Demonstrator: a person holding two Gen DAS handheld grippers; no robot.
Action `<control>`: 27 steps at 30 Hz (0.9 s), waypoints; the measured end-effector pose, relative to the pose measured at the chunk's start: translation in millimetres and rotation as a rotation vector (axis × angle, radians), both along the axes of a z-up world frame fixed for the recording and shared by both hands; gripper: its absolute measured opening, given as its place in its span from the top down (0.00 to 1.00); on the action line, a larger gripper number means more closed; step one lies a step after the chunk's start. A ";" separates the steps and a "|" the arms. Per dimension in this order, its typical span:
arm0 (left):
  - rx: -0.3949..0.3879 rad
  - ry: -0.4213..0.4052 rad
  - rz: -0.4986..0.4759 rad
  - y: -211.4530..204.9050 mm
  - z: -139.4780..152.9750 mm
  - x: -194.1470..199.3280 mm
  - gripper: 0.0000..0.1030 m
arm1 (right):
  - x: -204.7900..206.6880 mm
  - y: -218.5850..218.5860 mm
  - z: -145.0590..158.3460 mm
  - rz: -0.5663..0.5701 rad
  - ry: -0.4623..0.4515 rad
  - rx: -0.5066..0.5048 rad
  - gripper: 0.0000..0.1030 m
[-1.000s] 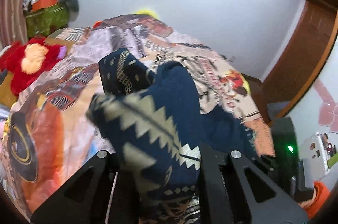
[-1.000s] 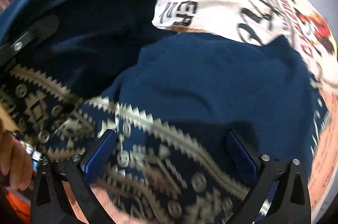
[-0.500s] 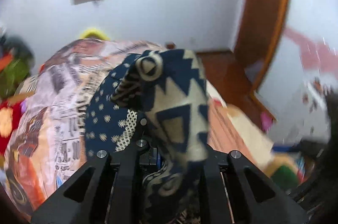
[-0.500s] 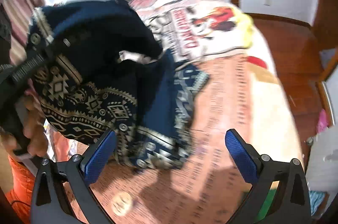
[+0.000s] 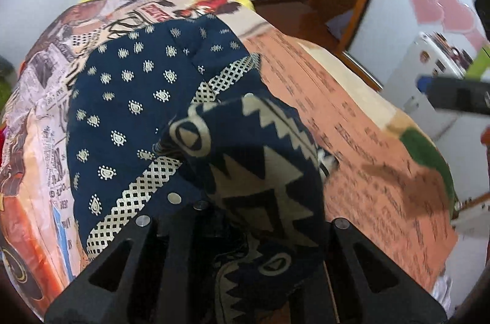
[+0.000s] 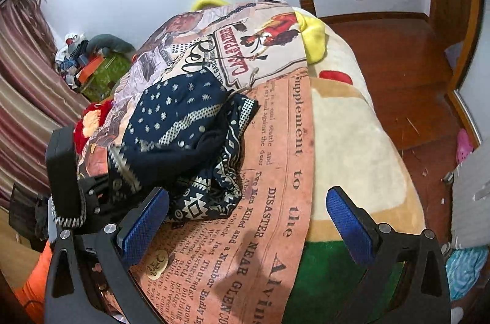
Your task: Fold large clothes
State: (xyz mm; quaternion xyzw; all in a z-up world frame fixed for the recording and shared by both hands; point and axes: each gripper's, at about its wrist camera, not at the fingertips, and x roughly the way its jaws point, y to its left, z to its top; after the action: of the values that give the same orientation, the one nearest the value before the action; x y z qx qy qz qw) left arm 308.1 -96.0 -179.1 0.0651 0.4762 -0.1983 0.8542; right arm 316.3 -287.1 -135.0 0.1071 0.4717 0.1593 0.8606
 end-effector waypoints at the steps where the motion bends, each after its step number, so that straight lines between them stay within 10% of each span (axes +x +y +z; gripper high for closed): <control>1: 0.006 0.004 -0.014 -1.2 -3.1 -2.4 0.91 | 0.2 2.3 -0.9 0.002 0.000 0.005 0.00; 6: 0.010 0.002 -0.027 -5.6 -5.5 -4.6 0.74 | -0.5 8.9 0.5 0.013 0.000 0.003 0.00; 10: -0.034 0.030 -0.102 -18.4 2.7 -14.0 0.30 | -3.5 10.9 5.6 0.016 -0.012 0.003 0.00; 14: 0.014 -0.006 -0.103 -23.0 9.5 -24.5 0.29 | -4.1 10.2 7.6 0.009 -0.013 0.004 0.00; 19: -0.112 -0.014 -0.030 8.8 41.2 -32.7 0.29 | -2.8 10.1 9.3 0.008 -0.015 0.018 0.00; 27: -0.097 -0.239 0.148 86.3 104.1 -50.0 0.29 | 12.0 34.0 18.5 0.055 -0.034 0.021 0.00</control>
State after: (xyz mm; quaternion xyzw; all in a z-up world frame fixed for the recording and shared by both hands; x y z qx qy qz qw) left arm 258.1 -9.7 -75.0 0.0119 0.3645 -0.1485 0.9192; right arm 328.3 -253.0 -116.5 0.1007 0.4578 0.1896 0.8627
